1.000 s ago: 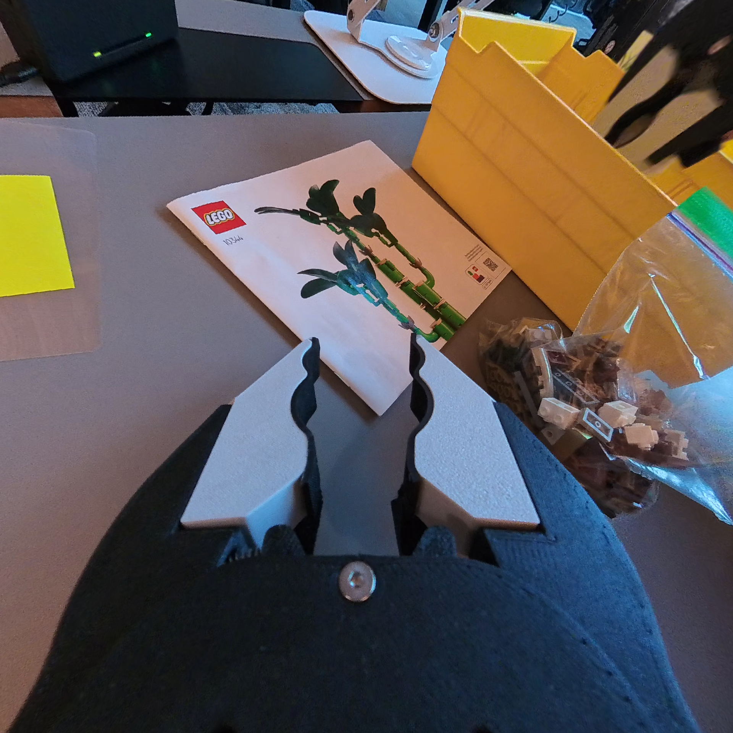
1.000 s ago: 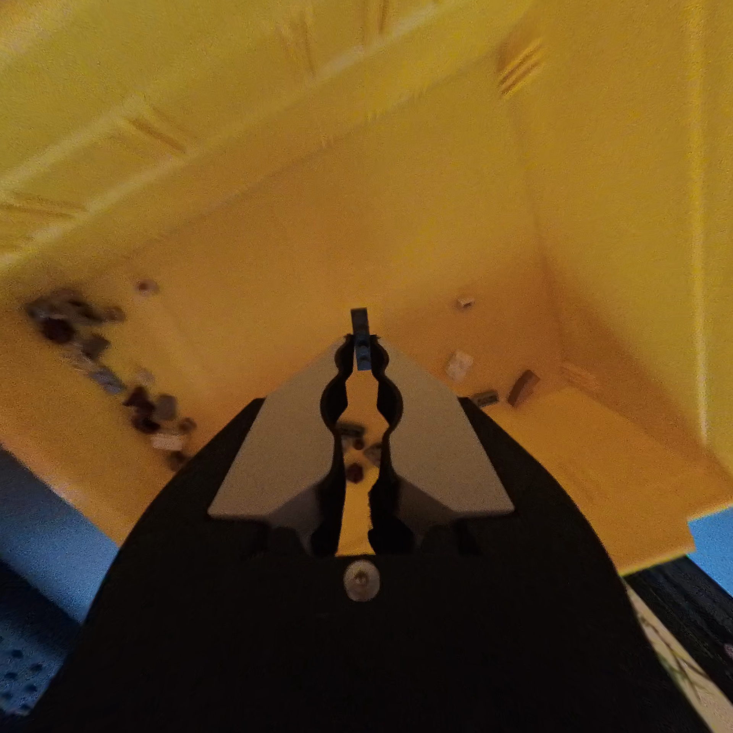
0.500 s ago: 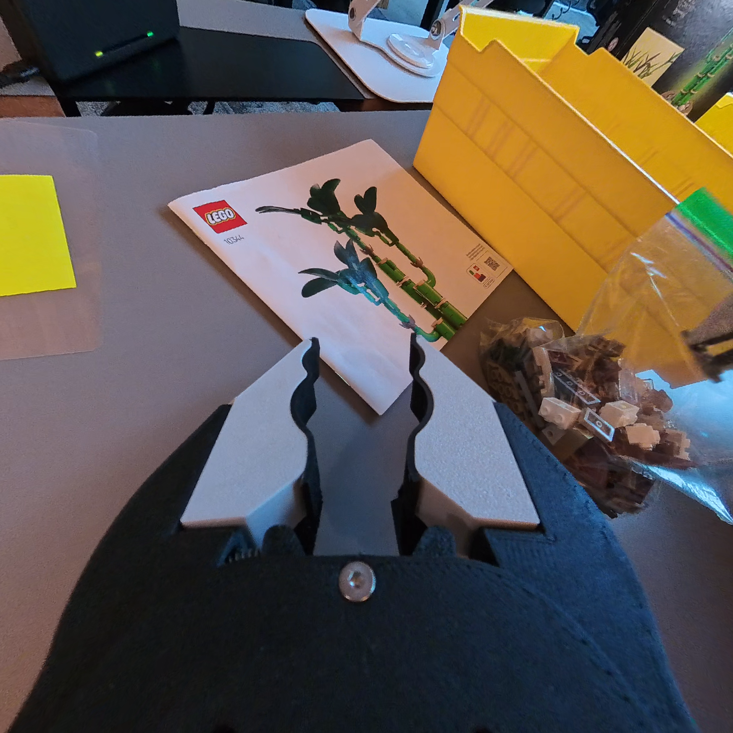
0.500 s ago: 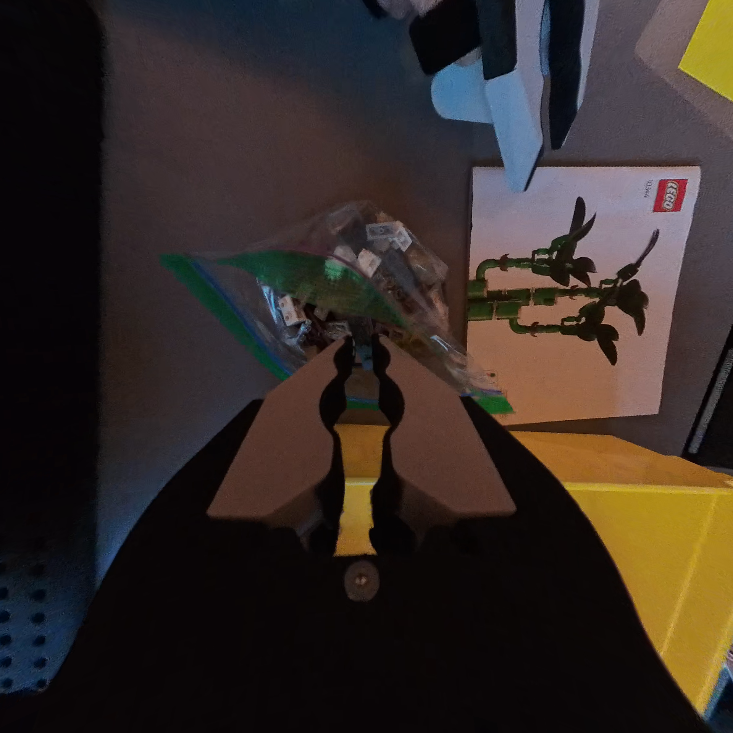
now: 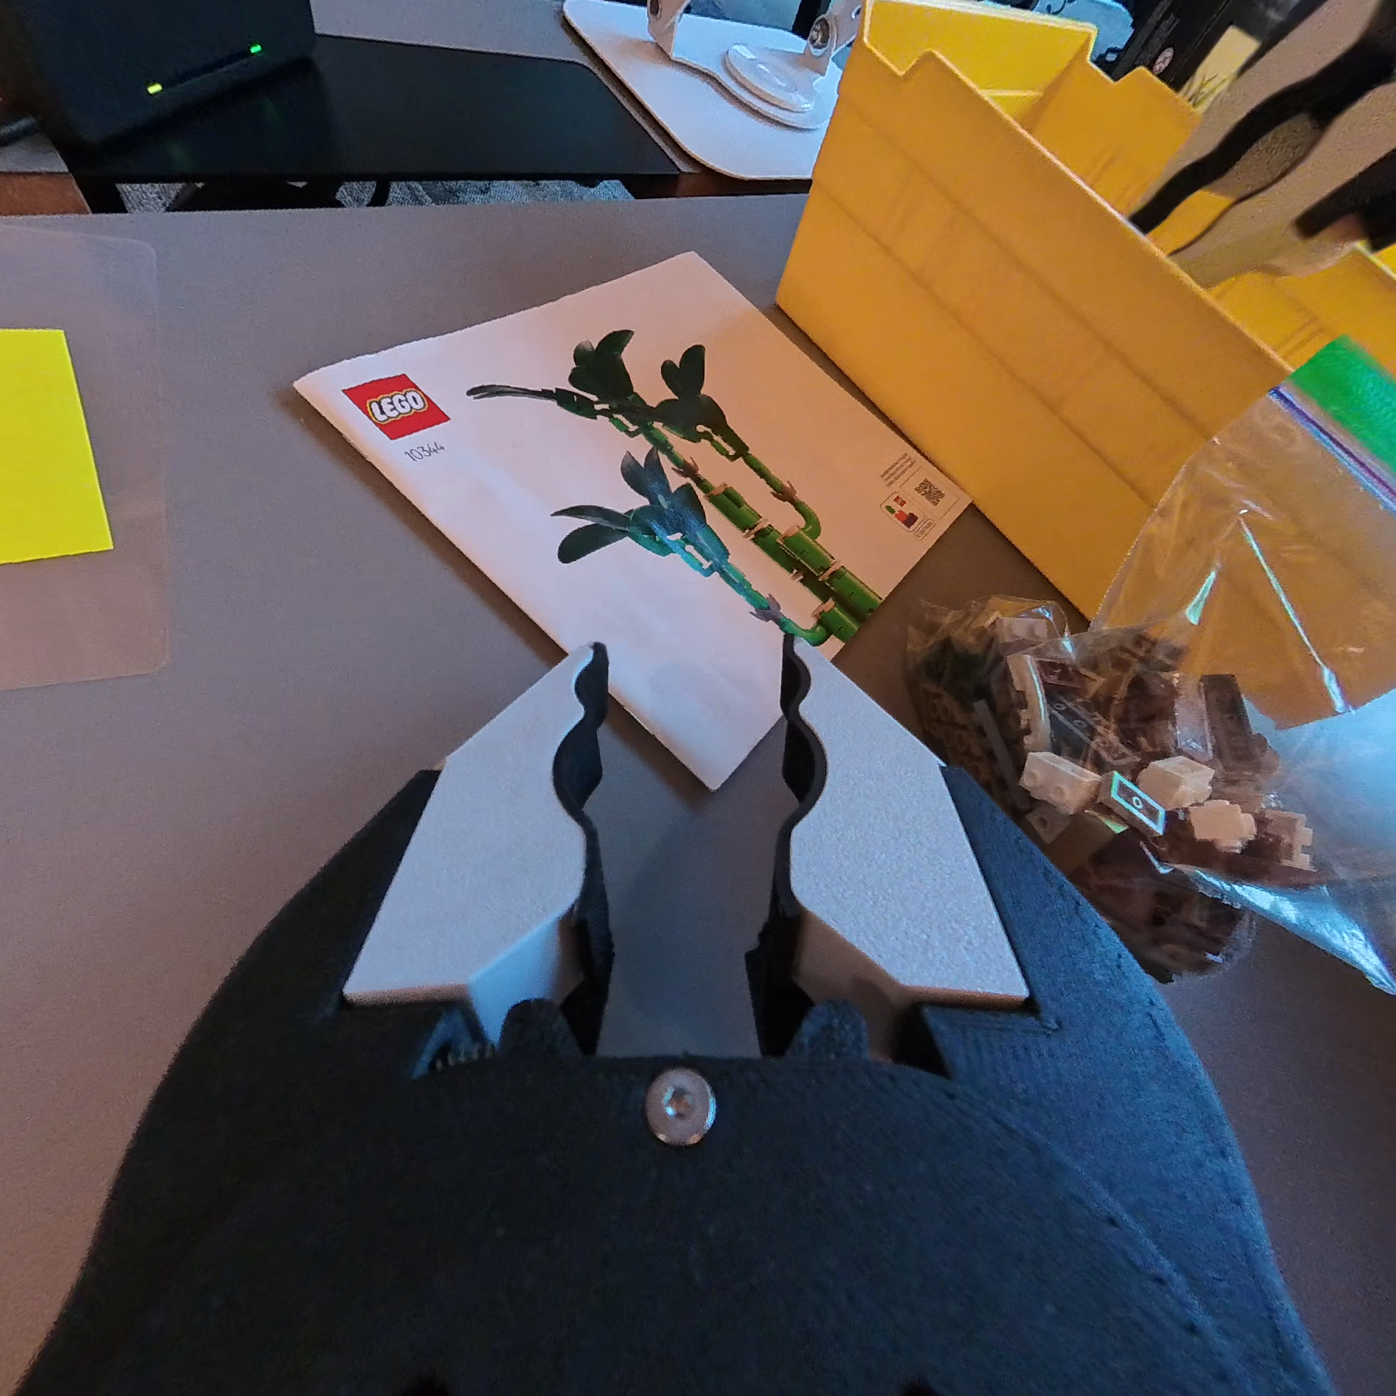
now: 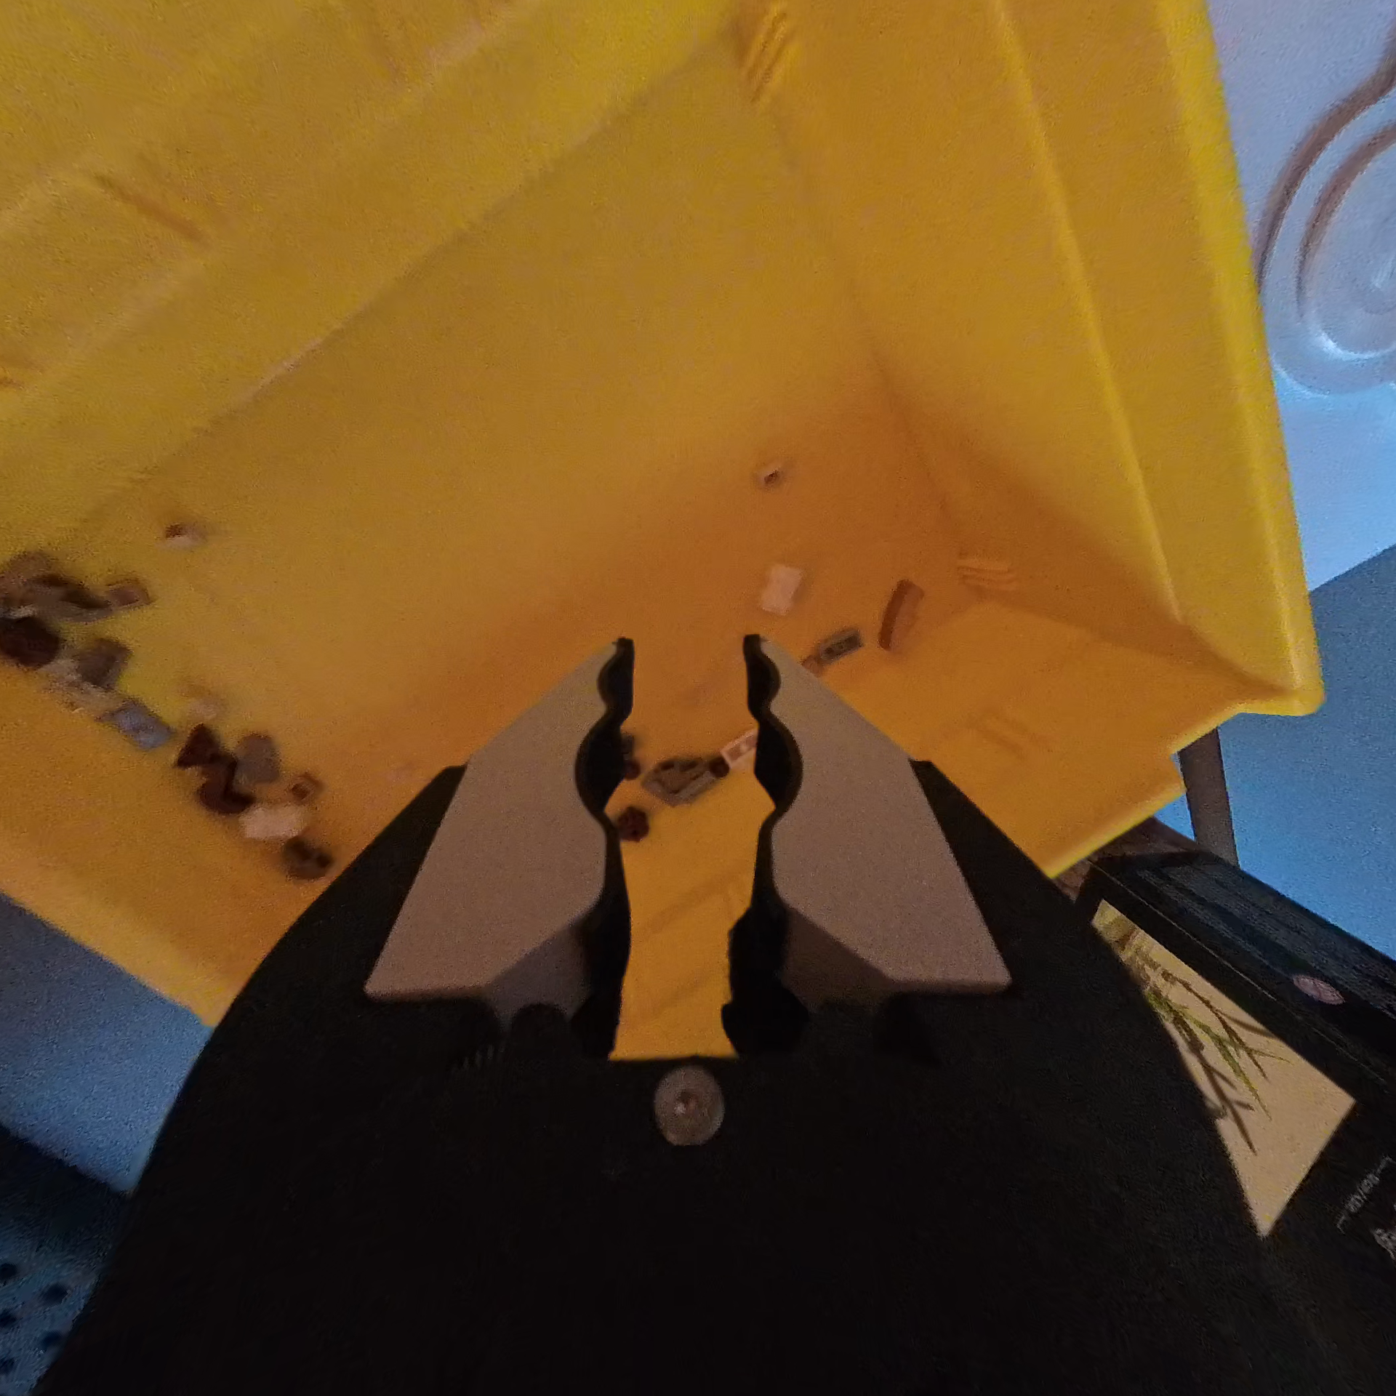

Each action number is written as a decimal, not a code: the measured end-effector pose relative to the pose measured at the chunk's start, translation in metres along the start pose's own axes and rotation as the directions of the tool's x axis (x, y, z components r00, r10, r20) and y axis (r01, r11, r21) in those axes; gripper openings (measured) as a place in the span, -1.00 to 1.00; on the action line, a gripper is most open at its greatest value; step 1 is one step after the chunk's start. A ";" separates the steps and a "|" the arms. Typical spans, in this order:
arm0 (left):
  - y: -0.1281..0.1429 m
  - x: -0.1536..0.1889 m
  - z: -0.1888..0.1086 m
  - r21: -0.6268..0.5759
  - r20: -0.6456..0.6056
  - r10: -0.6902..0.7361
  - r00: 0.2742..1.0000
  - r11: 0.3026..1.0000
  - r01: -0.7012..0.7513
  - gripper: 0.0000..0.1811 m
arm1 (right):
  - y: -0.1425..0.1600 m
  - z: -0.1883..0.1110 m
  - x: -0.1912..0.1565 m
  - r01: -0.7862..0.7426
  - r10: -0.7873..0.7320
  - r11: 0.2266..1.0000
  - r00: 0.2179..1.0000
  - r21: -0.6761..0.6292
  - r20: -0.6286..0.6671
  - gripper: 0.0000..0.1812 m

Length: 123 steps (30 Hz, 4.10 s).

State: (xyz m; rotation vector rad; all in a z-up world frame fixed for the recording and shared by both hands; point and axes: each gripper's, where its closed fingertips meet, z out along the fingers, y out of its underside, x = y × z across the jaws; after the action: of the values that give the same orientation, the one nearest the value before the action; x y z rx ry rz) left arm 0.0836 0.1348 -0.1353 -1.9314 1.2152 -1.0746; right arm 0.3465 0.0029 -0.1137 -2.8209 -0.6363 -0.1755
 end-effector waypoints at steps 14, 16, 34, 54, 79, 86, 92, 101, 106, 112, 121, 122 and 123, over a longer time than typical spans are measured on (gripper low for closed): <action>0.000 -0.005 -0.002 0.002 0.010 -0.004 1.000 1.000 0.004 -0.51 | -0.019 0.012 -0.013 -0.181 0.184 0.983 0.971 -0.029 0.152 -0.86; 0.000 -0.006 -0.001 -0.002 0.015 -0.003 1.000 1.000 0.003 -0.51 | -0.066 -0.040 -0.063 -0.169 0.089 0.958 0.944 0.234 0.317 -0.86; 0.002 -0.003 0.000 -0.011 0.011 0.005 1.000 1.000 -0.004 -0.50 | -0.041 -0.069 -0.074 -0.013 -0.002 0.987 0.996 0.160 0.092 -0.65; 0.002 -0.004 0.000 -0.014 0.014 0.005 1.000 1.000 -0.005 -0.50 | 0.059 0.032 -0.040 -0.064 0.104 0.949 0.988 -0.309 0.116 -0.65; 0.003 -0.002 0.000 -0.023 0.007 0.006 1.000 1.000 -0.005 -0.50 | -0.042 -0.072 -0.094 0.104 -0.113 0.983 0.992 0.150 0.054 -0.61; 0.004 -0.002 0.001 -0.027 0.009 0.009 1.000 1.000 -0.009 -0.50 | 0.085 0.007 -0.038 0.228 -0.252 0.845 0.968 -0.484 0.017 -0.57; 0.005 -0.004 0.001 -0.028 0.011 0.002 1.000 1.000 -0.002 -0.50 | 0.089 0.020 -0.028 0.382 -0.409 0.750 0.909 -0.540 0.077 -0.29; 0.005 -0.005 0.001 -0.029 0.013 0.002 1.000 1.000 -0.002 -0.50 | 0.097 0.024 -0.032 0.454 -0.463 0.640 0.872 -0.619 0.161 -0.65; 0.005 -0.005 0.001 -0.032 0.012 0.002 1.000 0.999 -0.002 -0.50 | 0.105 0.023 -0.034 0.452 -0.475 0.632 0.868 -0.629 0.147 -0.68; 0.005 -0.005 0.000 -0.030 0.014 0.009 1.000 1.000 -0.008 -0.50 | 0.101 0.018 -0.034 0.442 -0.469 0.677 0.875 -0.589 0.118 -0.69; 0.005 -0.006 0.001 -0.034 0.016 0.007 1.000 0.999 -0.007 -0.50 | 0.016 -0.046 -0.102 0.552 -0.558 0.827 0.829 -0.106 -0.035 -0.70; 0.005 -0.006 0.001 -0.036 0.017 0.009 1.000 0.999 -0.008 -0.50 | -0.002 -0.057 -0.118 0.567 -0.567 0.824 0.823 -0.004 -0.048 -0.70; 0.006 -0.006 0.001 -0.037 0.018 0.010 1.000 0.999 -0.009 -0.50 | -0.021 -0.067 -0.133 0.578 -0.574 0.810 0.816 0.095 -0.066 -0.69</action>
State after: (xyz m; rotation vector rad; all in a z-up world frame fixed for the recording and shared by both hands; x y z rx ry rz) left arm 0.0808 0.1379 -0.1424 -1.9569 1.2407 -1.0345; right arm 0.2140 -0.0505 -0.0671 -2.4227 -1.4362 -0.2825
